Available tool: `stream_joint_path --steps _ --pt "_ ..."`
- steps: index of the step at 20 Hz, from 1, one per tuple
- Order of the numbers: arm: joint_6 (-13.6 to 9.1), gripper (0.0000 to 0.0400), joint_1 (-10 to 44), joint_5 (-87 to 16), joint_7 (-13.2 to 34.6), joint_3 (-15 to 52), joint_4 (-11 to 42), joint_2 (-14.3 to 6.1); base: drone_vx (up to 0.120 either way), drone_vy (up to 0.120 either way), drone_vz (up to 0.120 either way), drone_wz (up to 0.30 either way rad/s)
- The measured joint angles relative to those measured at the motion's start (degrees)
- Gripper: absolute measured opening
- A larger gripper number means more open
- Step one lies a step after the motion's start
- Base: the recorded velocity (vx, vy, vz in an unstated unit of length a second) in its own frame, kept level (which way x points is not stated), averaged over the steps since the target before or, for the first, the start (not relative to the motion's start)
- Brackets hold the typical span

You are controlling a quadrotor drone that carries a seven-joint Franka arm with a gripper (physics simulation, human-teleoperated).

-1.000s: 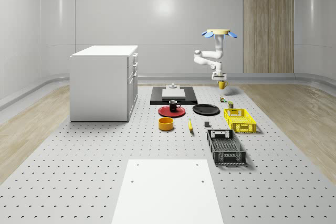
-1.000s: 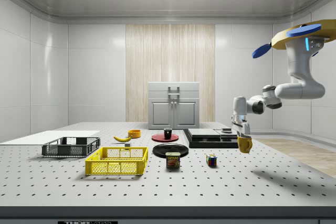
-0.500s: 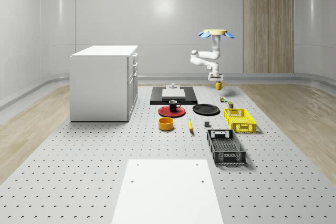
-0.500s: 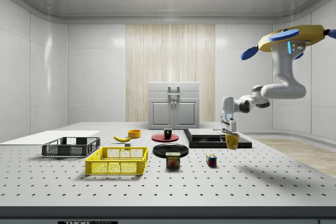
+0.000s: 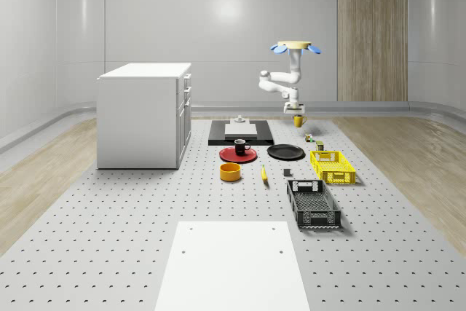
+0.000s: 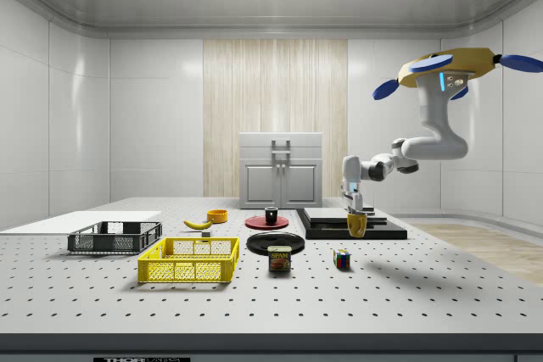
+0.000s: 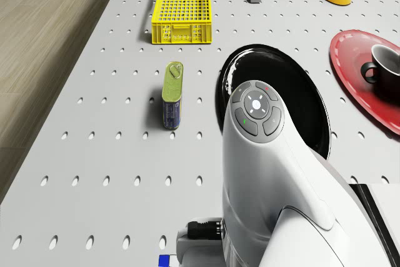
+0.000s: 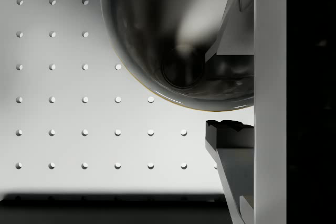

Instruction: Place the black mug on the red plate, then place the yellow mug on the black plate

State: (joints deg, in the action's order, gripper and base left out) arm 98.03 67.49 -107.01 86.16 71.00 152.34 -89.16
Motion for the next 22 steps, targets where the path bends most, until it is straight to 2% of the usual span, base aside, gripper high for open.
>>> stream_joint_path --steps 22 --pt "0.58 0.0108 0.22 0.28 0.15 -0.01 -0.04 -0.62 0.12 -0.12 0.0 0.0"
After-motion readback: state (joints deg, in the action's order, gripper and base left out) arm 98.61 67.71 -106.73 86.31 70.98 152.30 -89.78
